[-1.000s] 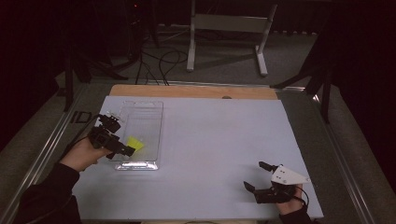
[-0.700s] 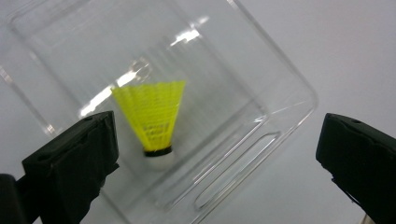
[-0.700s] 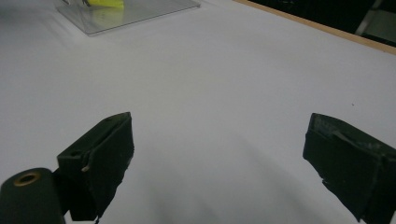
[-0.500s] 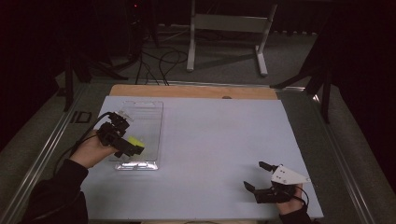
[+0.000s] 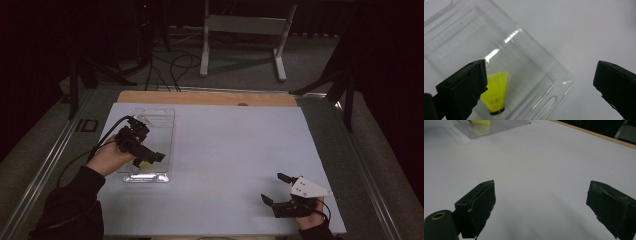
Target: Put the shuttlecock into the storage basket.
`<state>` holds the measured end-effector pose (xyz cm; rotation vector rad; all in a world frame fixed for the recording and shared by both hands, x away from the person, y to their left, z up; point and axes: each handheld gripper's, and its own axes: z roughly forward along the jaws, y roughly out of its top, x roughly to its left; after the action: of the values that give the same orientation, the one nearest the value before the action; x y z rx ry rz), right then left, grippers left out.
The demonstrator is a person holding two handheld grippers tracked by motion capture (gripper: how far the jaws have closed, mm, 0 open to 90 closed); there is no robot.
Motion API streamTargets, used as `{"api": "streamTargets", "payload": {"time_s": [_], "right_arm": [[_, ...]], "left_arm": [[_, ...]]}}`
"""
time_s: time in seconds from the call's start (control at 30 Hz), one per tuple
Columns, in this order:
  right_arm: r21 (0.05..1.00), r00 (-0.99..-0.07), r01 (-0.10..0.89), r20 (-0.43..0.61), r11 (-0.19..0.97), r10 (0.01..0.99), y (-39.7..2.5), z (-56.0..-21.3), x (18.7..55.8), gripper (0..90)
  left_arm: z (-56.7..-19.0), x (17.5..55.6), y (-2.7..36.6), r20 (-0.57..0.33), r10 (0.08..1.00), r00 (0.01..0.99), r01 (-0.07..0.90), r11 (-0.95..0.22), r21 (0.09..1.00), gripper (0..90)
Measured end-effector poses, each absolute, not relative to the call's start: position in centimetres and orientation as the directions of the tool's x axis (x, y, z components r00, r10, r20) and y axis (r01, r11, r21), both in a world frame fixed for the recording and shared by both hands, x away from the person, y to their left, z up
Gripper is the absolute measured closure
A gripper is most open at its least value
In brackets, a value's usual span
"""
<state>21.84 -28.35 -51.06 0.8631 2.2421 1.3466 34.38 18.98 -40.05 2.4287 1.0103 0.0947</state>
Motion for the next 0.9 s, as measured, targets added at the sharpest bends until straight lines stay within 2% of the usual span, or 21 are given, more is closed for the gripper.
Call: {"api": "streamTargets", "payload": {"time_s": [0.9], "right_arm": [[0.885,-0.737,0.304,-0.015,0.352,0.676,-28.4,-51.0,21.8,8.9]], "left_arm": [[-39.2,33.8,11.0,-0.108,0.486,0.867,0.458,-0.693,0.557,0.1]]}}
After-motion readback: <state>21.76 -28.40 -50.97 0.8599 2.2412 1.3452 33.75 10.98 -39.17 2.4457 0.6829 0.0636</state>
